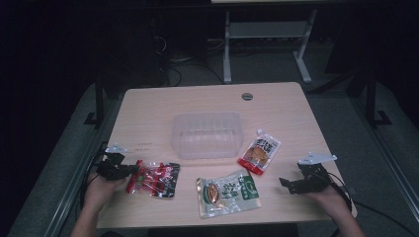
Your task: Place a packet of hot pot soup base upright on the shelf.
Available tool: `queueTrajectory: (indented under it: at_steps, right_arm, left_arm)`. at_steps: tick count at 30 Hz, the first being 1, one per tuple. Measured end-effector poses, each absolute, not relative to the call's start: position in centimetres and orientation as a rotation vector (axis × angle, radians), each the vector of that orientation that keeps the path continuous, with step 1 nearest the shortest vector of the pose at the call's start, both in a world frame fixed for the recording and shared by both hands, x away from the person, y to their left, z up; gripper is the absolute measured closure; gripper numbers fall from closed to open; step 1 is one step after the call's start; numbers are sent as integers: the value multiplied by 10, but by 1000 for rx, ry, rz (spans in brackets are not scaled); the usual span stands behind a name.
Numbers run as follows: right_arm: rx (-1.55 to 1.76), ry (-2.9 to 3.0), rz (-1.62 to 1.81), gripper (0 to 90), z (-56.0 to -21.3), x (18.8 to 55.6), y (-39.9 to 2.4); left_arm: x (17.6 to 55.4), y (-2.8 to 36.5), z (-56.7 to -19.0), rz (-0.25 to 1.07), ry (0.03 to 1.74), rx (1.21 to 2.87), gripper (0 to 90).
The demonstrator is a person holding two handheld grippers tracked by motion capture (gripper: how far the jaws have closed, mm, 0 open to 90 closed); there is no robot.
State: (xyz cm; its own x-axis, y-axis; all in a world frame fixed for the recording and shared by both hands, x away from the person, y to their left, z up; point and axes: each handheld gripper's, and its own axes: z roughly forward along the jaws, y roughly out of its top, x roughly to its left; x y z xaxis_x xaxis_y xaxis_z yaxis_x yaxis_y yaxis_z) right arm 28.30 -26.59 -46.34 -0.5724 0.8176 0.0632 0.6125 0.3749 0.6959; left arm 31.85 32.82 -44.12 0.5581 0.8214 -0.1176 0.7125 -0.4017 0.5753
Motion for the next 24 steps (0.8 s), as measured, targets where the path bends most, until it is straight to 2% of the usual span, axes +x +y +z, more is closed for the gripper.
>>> queueTrajectory:
  at_steps: [6, 17, 24]
  right_arm:
    - [1252, 2341, 1001, 62, -462, 282, -266]
    - [1184, 2359, 1048, 62, -451, 272, -249]
    - [1035, 2426, 1121, 62, -434, 263, -214]
  left_arm:
    - [309, 313, -442, 175, 1174, 2227, 899]
    - [303, 308, -434, 192, 1148, 2244, 898]
    - [295, 308, -434, 196, 1156, 2242, 898]
